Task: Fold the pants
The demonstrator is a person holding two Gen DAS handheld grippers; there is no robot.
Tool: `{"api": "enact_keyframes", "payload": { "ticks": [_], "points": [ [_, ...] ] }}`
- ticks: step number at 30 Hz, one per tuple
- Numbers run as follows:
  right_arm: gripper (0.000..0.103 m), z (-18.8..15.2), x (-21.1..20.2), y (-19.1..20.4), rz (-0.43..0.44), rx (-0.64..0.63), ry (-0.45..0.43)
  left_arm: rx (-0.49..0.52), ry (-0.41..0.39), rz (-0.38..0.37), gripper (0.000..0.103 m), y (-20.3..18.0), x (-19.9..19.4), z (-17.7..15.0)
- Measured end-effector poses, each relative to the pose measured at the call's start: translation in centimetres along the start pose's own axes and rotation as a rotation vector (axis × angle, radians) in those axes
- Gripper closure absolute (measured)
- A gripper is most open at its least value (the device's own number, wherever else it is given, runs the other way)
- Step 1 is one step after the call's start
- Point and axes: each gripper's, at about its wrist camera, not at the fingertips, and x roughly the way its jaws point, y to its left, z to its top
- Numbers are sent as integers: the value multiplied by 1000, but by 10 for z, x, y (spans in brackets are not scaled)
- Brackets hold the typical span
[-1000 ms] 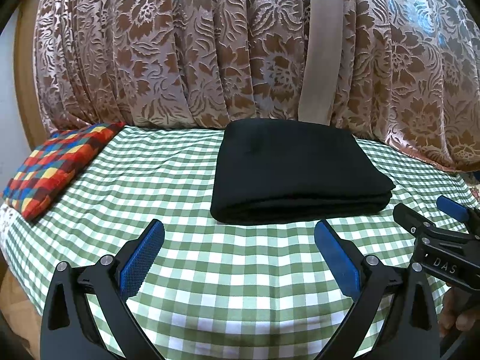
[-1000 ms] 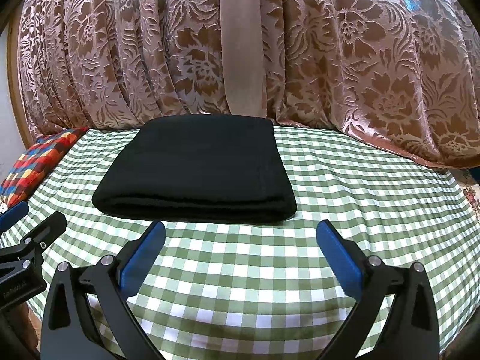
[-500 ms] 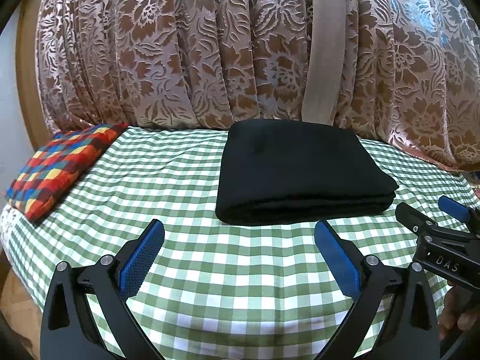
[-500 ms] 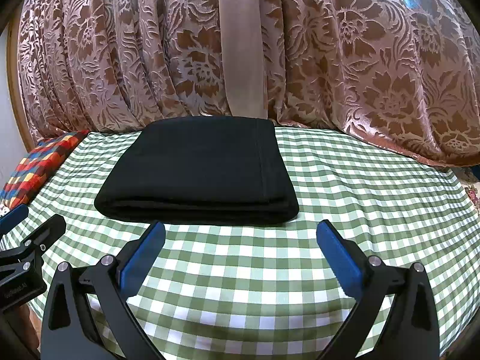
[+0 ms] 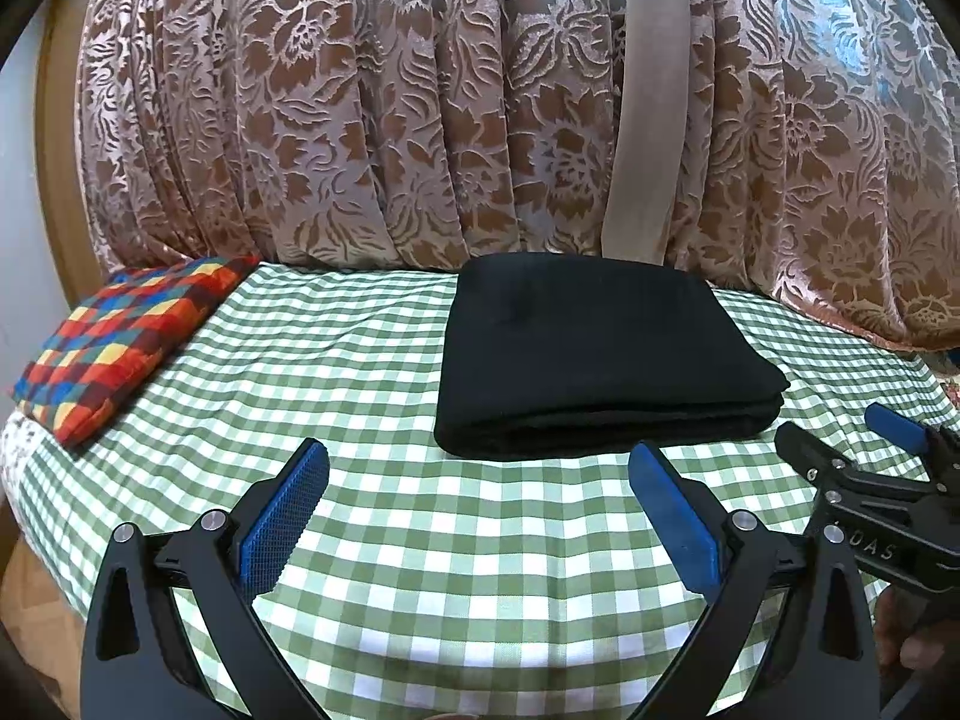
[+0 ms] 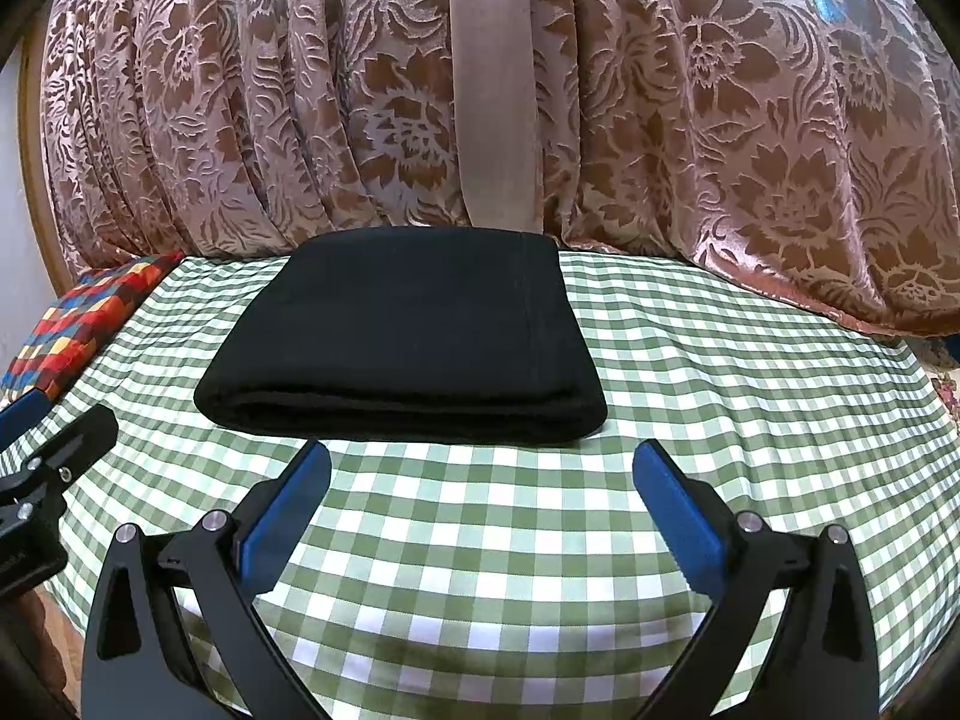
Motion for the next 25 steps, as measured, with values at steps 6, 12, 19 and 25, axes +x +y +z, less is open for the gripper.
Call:
{"api": "enact_keyframes", "payload": {
  "ticks": [6, 12, 19, 25],
  "points": [
    [2, 0, 1, -1, 2, 3, 3, -8, -1, -2, 4, 1, -3, 0],
    [2, -1, 1, 1, 0, 0, 3, 2, -6, -18, 4, 0, -3, 1],
    [2, -1, 2, 1, -8, -2, 5, -16, -23, -5, 4, 5, -2, 2],
    [2, -2, 4, 0, -15, 7, 14, -33, 11, -6, 4, 8, 3, 1]
  ]
}}
